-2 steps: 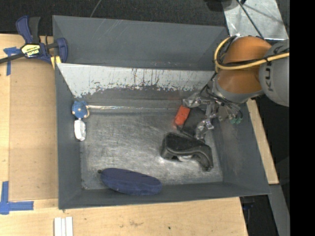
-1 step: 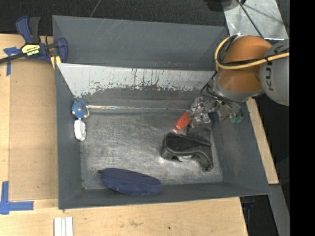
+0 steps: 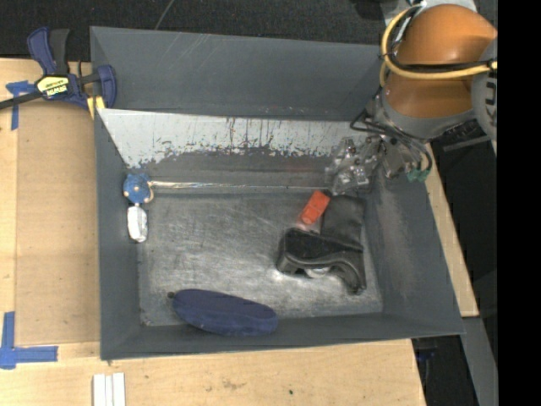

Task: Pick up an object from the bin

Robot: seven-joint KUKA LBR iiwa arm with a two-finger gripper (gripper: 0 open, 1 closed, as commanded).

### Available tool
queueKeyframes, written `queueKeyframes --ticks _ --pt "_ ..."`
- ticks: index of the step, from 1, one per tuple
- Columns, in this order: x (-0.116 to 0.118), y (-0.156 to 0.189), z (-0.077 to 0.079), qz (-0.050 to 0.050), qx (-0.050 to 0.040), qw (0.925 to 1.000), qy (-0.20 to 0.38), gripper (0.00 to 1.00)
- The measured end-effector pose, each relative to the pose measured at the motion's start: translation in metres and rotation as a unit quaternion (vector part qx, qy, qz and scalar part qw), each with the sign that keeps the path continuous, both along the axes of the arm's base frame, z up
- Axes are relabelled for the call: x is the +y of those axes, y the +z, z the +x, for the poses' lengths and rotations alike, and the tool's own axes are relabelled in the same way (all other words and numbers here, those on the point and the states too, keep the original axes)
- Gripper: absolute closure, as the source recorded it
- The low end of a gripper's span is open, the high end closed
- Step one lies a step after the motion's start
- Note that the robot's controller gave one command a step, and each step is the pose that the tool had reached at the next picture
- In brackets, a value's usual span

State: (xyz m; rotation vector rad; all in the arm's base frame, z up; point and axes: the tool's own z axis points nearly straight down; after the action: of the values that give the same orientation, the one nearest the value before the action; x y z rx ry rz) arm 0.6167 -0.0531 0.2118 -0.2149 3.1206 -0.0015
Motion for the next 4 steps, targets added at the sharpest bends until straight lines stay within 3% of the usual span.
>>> queueKeyframes --ticks 1,2,3,4 --pt "-0.001 -0.006 -0.002 0.0 0.0047 1.0 -0.001 0.0" --pt "-0.022 -0.096 -0.015 -0.002 -0.0017 0.9996 0.028 0.0" --pt "-0.022 -0.101 -0.017 -0.001 0.0025 0.9996 0.028 1.0" --pt "-0.022 -0.1 -0.017 -0.001 0.002 0.9996 0.028 0.0"
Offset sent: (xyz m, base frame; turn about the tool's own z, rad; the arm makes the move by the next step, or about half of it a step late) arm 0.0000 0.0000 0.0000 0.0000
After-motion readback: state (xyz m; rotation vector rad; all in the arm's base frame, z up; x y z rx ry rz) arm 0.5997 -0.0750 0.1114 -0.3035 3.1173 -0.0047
